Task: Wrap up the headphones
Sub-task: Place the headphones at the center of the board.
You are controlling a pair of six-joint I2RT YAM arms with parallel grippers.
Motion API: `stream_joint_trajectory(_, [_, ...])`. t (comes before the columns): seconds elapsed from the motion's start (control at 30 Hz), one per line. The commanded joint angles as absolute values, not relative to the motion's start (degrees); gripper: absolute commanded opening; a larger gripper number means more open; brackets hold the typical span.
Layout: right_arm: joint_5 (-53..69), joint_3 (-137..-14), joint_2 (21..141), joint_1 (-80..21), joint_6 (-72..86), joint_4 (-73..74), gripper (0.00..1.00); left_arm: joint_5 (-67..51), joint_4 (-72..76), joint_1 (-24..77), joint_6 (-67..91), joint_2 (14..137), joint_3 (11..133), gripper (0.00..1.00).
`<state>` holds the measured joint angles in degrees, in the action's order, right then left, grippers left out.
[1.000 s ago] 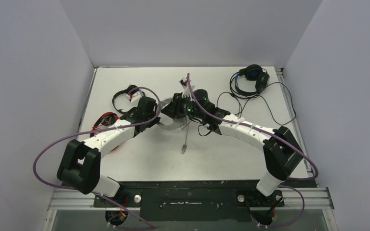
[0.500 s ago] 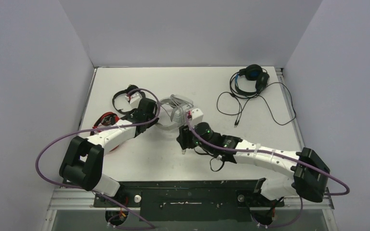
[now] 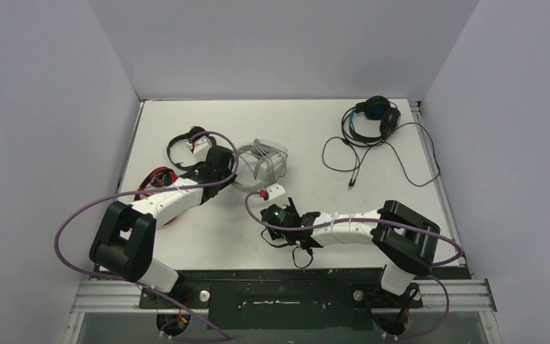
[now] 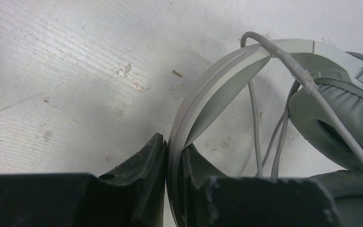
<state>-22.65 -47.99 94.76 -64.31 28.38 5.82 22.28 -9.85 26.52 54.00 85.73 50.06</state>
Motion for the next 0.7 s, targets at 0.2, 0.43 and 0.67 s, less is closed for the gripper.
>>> stream_joint_trajectory(0.2, [-17.71,-50.32,96.5,-61.57,30.15,0.44,0.49,22.21,-2.53,26.28,56.07,85.56,51.21,0.0])
stream_joint_trajectory(0.43, [-18.8,-50.3,95.28,-61.23,30.84,0.44,0.5,22.19,-2.48,26.28,56.06,85.63,51.37,0.0])
stream_joint_trajectory(0.67, [-17.39,-51.84,98.35,-59.82,31.2,-2.01,0.5,22.27,-2.46,26.28,55.9,85.93,51.62,0.0])
